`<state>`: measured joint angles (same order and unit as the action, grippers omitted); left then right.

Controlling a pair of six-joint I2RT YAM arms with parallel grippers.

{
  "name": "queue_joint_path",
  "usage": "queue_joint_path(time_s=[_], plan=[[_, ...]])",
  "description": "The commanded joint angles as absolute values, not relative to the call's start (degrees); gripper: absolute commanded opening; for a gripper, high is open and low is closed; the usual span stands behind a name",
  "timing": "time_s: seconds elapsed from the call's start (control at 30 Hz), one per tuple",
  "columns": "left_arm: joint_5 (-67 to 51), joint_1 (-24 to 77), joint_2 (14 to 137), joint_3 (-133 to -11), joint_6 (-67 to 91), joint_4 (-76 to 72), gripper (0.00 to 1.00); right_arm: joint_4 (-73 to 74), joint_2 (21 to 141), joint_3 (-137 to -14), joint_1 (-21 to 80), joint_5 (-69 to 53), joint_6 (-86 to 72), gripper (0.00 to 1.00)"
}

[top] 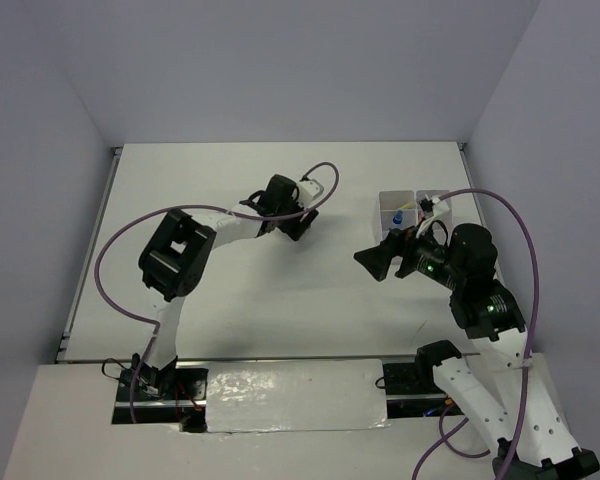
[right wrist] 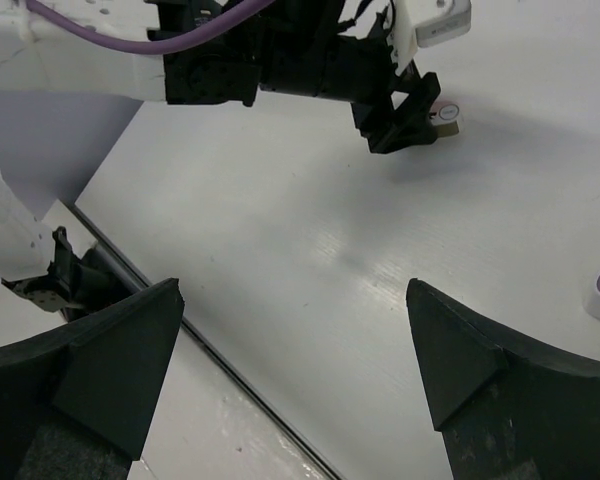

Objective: Sort the stationery into containers
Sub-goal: Pick up the stapler from the center of the board.

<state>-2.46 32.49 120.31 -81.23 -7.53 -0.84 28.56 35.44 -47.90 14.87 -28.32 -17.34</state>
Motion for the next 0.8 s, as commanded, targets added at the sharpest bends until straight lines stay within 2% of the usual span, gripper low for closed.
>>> queue_joint_path(time_s=[0.0,0.07,0.1,0.17,0.2,0.27,0.4,0.43,0.63,0.77], plan=[[-5.3,32.7,121.9,-82.4,-9.1,-1.1,0.78,27.8,34.4,-51.3,15.4,-29.8,-17.7,1.0],[-5.5,32.7,122.1,-81.7,-8.7,-0.9,0.74,27.9,34.2,-51.5,15.4,-29.6,-17.7,1.0],[-5.8,32.7,122.0,-81.3,-8.4,-1.1,0.58,27.9,34.2,-51.7,15.5,-29.6,-17.8,1.0],[-5.8,32.7,121.6,-80.3,-7.6,-1.0,0.41,27.6,34.5,-51.7,15.5,-29.8,-17.6,1.0],[-6.3,32.7,121.4,-79.8,-7.1,-0.9,0.19,27.1,34.5,-51.2,15.5,-29.7,-17.7,1.0],[-6.8,32.8,119.2,-77.6,-5.5,-1.3,0.0,26.3,35.1,-50.1,15.5,-28.7,-18.1,1.0],[-7.6,33.7,109.7,-68.0,-1.9,-8.1,0.0,24.6,36.2,-48.7,15.5,-27.7,-20.0,1.0],[-7.9,34.3,104.0,-62.3,-0.6,-10.3,0.0,24.2,36.2,-48.3,15.4,-27.4,-20.6,1.0],[-3.1,44.6,83.1,-42.9,2.2,-29.3,0.0,20.2,35.4,-45.5,15.5,-22.2,-29.5,1.0],[1.7,52.6,74.7,-36.6,2.3,-36.5,0.0,14.3,35.4,-39.9,16.2,-26.4,-39.0,0.97]])
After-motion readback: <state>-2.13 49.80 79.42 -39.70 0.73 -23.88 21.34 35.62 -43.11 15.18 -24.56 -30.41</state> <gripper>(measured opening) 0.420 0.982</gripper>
